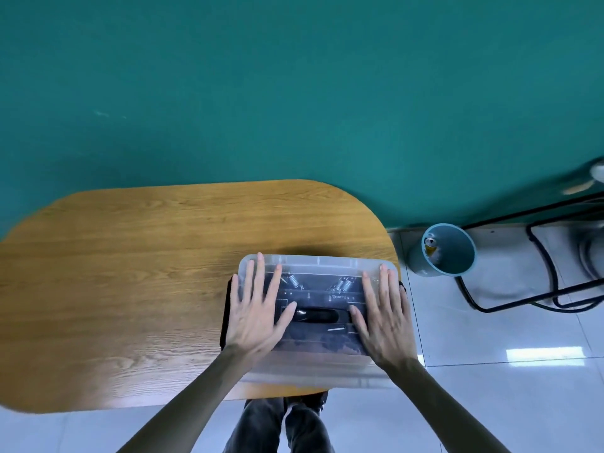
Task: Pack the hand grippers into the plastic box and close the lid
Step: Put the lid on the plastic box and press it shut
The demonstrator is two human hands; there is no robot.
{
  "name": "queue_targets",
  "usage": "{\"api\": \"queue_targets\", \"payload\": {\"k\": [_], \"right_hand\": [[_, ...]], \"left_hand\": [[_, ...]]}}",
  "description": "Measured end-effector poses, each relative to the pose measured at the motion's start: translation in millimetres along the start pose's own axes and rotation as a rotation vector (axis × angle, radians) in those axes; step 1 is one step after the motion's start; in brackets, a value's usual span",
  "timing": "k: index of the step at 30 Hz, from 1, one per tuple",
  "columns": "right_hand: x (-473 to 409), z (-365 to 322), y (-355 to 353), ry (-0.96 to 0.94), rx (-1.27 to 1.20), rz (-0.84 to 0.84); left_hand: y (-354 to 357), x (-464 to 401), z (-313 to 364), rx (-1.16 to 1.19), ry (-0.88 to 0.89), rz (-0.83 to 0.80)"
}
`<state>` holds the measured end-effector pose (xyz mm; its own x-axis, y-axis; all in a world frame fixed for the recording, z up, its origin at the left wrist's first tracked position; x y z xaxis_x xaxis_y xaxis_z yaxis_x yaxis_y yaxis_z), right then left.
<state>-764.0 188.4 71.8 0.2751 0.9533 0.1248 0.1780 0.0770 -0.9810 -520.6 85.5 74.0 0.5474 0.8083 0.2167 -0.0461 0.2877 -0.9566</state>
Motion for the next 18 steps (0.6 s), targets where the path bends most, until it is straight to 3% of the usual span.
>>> {"api": "queue_targets", "payload": {"k": [6,12,18], "right_hand": [[34,10,3,0.076,0.004,-0.032],[39,15,1,0.229,-0.269,-0.07],[40,16,-3,0.229,-0.443,-0.082]], "left_hand": [[13,44,-21,0.179,-0.173,0.005],[11,49,-20,0.315,-0.183,0.043],[6,51,-22,0.417,-0.225,0.074]]}}
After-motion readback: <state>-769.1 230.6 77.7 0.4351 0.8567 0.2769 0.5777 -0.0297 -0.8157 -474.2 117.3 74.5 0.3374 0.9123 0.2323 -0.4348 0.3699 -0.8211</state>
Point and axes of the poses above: each hand's wrist, its own x-axis away from the middle knuckle, its own y-axis out of the palm, z = x × y, the point moved 4 cm from there along -x, towards the middle knuckle, and after that the axes turned 4 degrees about y, right-handed, at the moved point
